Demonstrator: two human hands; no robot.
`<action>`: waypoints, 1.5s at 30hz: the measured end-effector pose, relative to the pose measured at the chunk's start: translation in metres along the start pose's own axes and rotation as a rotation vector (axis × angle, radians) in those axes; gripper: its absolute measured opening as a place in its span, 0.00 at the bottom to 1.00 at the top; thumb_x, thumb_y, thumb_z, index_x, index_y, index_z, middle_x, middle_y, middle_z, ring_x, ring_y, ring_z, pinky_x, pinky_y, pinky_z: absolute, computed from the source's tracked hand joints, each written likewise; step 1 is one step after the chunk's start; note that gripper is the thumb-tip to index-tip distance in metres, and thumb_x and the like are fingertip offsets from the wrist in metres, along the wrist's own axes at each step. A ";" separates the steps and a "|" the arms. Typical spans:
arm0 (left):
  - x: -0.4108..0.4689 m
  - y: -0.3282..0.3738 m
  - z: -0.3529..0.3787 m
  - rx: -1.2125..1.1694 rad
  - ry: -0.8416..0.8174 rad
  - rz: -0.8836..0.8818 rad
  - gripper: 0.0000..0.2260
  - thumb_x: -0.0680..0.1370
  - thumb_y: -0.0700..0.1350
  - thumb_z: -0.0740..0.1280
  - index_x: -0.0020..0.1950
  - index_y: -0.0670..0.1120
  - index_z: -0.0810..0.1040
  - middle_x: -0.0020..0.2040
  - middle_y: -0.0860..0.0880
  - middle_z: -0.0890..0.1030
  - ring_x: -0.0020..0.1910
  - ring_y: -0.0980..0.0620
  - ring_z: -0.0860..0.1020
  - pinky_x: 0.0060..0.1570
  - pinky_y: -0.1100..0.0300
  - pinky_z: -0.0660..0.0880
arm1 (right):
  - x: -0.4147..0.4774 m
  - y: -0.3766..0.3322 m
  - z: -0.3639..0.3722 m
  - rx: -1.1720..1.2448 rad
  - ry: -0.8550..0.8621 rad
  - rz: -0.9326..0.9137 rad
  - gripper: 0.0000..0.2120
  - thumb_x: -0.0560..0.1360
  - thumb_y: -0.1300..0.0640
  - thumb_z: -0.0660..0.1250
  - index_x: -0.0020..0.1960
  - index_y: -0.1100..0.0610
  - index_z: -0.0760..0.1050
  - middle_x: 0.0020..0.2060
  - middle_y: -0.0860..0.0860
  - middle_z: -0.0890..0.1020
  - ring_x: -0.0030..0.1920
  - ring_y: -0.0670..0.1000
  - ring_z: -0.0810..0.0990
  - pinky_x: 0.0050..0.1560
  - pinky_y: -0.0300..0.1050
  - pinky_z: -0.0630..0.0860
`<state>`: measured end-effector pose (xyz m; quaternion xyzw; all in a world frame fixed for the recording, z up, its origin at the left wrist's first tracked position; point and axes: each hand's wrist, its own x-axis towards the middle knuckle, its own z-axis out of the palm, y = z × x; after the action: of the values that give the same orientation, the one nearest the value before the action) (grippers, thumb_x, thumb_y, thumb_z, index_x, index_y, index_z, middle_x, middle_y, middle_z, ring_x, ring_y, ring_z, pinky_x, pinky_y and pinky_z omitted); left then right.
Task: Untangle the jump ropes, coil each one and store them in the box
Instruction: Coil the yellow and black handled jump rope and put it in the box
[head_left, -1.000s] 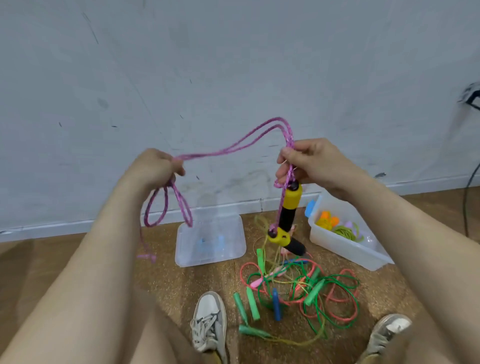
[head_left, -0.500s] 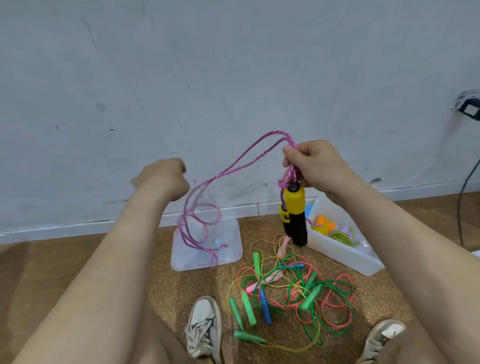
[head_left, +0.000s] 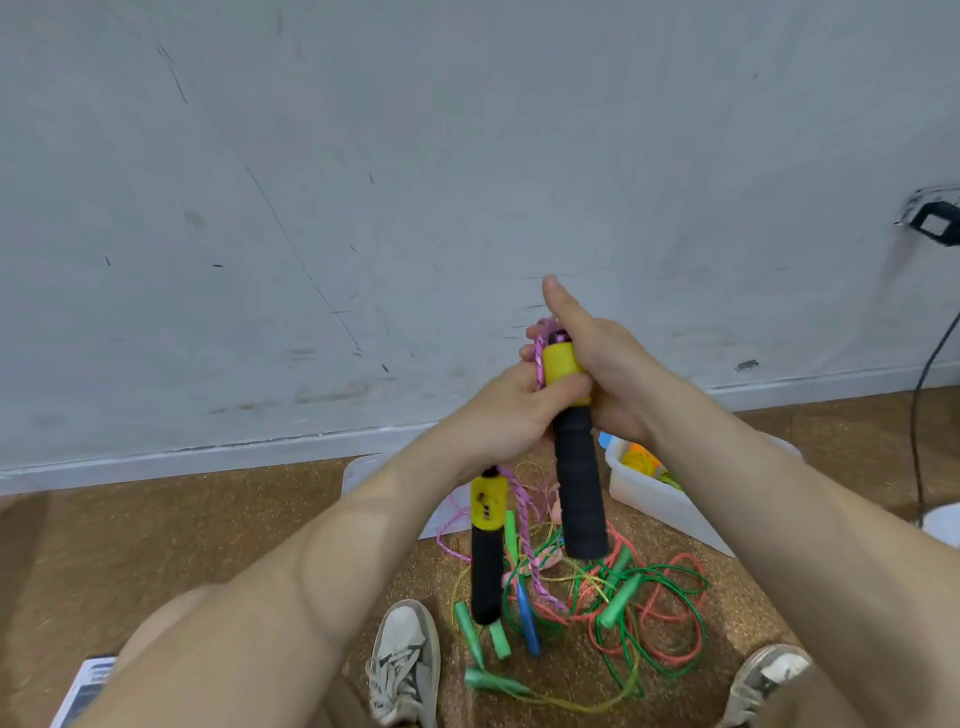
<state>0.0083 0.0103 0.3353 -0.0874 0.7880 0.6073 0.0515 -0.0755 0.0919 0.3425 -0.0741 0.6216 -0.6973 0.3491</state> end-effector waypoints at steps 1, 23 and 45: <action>0.002 0.003 -0.001 0.020 0.087 0.029 0.15 0.81 0.47 0.60 0.34 0.49 0.69 0.20 0.57 0.68 0.19 0.61 0.67 0.22 0.68 0.63 | -0.004 -0.001 0.001 0.006 -0.073 0.025 0.23 0.74 0.35 0.64 0.39 0.56 0.73 0.32 0.54 0.76 0.34 0.53 0.75 0.41 0.46 0.73; 0.012 0.027 -0.066 -1.279 0.245 0.021 0.16 0.82 0.50 0.54 0.36 0.46 0.69 0.23 0.52 0.61 0.15 0.58 0.55 0.14 0.67 0.49 | -0.014 0.043 0.016 0.128 -0.612 0.097 0.19 0.69 0.68 0.64 0.59 0.58 0.75 0.56 0.61 0.79 0.62 0.60 0.77 0.66 0.54 0.71; 0.003 0.004 -0.070 0.009 0.133 -0.041 0.06 0.78 0.45 0.67 0.50 0.44 0.81 0.39 0.51 0.79 0.38 0.55 0.74 0.39 0.63 0.71 | -0.013 0.016 -0.006 -0.170 -0.307 -0.083 0.09 0.76 0.59 0.68 0.55 0.60 0.78 0.46 0.55 0.82 0.46 0.54 0.82 0.51 0.54 0.79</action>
<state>0.0064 -0.0567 0.3562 -0.1432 0.7904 0.5956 0.0119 -0.0623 0.1050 0.3306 -0.2346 0.6140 -0.6367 0.4034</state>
